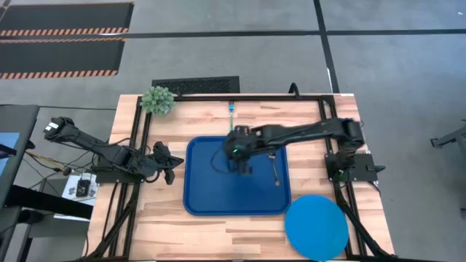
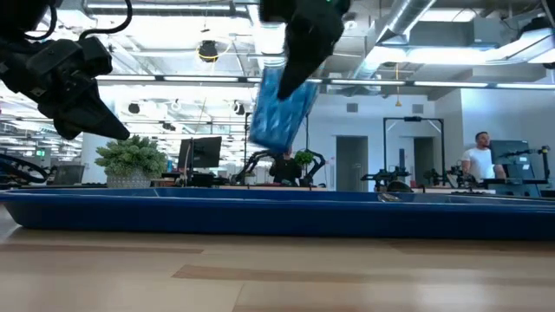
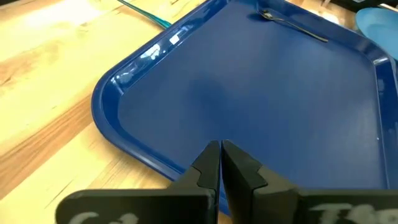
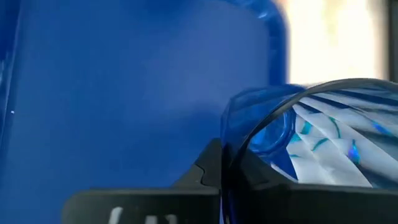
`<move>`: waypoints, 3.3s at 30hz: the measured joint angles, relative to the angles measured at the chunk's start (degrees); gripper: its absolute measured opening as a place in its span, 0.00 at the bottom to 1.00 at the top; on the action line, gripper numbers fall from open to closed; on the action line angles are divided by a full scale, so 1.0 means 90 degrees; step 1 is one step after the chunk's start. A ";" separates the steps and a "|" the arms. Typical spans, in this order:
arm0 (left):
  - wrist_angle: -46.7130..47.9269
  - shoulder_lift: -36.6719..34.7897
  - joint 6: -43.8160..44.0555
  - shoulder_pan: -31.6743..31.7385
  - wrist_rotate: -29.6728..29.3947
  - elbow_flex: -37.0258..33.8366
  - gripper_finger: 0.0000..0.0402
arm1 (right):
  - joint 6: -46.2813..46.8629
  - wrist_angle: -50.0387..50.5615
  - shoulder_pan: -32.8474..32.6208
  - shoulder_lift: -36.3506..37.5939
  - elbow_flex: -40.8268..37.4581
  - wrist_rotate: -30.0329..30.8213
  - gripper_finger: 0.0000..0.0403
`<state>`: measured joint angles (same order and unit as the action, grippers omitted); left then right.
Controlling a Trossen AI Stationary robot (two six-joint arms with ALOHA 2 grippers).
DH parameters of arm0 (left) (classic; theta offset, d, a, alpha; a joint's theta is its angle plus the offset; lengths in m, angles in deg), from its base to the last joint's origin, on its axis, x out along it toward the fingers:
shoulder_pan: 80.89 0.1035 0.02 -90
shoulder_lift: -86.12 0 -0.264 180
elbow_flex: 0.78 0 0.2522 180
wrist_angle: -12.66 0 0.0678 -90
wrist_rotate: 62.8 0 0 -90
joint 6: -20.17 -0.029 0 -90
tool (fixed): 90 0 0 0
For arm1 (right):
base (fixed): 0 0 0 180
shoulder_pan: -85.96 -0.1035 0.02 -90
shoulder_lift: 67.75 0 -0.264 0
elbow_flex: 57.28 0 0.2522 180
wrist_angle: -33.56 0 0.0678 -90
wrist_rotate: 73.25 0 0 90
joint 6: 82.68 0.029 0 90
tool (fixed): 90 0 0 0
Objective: Pick and place plate/cup/fork/spoon on tray
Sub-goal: Put the blue cup on the blue tray
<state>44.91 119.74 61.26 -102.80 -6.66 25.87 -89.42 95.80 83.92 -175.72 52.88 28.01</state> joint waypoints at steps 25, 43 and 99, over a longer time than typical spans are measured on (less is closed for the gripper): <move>0.0001 0.0001 -0.0013 0.0000 -0.0007 0.0000 0.00 | -0.0298 0.0370 0.0041 -0.1791 0.1377 -0.0613 0.04; 0.0003 0.0001 -0.0013 0.0000 0.0019 0.0000 0.00 | -0.0209 0.0253 0.0041 -0.1791 0.1372 -0.0574 0.17; -0.1162 0.1387 -0.2423 -0.0240 0.0313 0.1308 0.00 | 0.0481 -0.7165 -0.0158 0.2774 -0.5992 0.0698 0.04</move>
<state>34.45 132.22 39.45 -104.96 -3.85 37.64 -85.09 31.32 82.49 -150.75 -1.04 34.29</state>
